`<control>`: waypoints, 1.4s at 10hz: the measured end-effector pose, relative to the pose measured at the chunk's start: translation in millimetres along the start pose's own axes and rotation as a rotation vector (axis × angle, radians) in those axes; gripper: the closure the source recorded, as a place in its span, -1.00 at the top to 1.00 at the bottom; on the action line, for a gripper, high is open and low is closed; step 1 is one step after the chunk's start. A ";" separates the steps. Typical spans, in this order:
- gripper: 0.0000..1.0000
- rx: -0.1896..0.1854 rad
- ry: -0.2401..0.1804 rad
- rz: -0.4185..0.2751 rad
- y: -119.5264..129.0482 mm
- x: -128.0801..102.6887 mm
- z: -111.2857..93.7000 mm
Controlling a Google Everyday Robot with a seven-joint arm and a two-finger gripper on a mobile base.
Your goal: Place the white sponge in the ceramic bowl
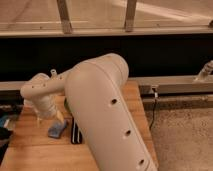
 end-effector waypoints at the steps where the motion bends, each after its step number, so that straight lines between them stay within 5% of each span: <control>1: 0.30 0.003 0.013 0.007 -0.7 -2.6 6.8; 11: 0.29 0.040 0.066 0.044 -10.1 -8.1 53.0; 14: -0.18 0.044 0.057 0.004 -7.3 -4.6 55.2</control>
